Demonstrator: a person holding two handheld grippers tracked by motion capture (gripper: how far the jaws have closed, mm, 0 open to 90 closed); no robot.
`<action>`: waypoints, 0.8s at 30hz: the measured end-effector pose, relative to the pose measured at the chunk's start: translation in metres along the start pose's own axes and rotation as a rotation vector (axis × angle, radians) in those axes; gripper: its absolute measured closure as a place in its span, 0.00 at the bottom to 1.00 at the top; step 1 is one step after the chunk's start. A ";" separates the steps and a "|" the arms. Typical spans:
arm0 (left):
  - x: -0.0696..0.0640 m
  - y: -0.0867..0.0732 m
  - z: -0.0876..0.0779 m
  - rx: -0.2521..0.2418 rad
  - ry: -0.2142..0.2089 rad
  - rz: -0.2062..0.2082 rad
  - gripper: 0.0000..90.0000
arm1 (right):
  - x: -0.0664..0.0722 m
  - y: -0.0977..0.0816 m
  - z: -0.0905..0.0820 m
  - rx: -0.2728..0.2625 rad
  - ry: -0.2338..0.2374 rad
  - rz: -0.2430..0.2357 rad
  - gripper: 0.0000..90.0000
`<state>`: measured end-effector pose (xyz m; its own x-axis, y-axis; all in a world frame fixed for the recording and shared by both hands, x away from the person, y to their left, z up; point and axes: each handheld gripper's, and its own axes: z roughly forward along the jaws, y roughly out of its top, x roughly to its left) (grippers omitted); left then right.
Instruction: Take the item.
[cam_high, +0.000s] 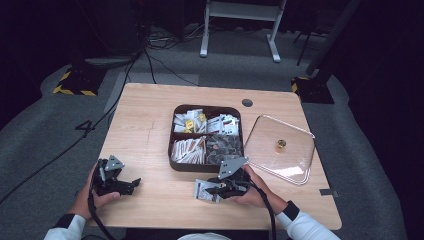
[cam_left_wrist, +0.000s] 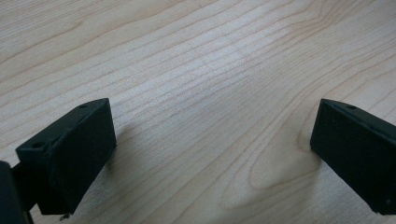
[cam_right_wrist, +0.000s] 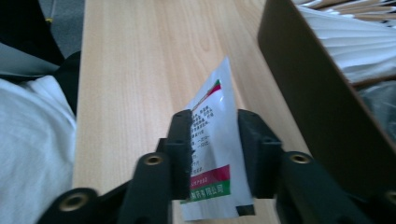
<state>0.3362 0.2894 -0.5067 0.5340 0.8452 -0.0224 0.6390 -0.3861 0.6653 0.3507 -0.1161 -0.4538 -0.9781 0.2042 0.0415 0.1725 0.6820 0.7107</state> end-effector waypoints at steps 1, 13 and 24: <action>0.000 0.000 0.000 0.000 0.000 0.001 0.01 | 0.000 0.000 0.000 0.000 0.000 0.000 0.69; 0.000 0.000 0.000 0.000 0.000 0.000 0.01 | -0.011 0.000 -0.017 -0.013 -0.096 0.023 0.45; 0.000 0.000 0.000 0.000 0.000 0.000 0.01 | -0.018 -0.004 -0.030 -0.028 -0.165 0.008 0.27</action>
<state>0.3362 0.2895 -0.5067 0.5346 0.8448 -0.0224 0.6387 -0.3865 0.6653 0.3636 -0.1435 -0.4363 -0.9439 0.3234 -0.0670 0.1745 0.6606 0.7302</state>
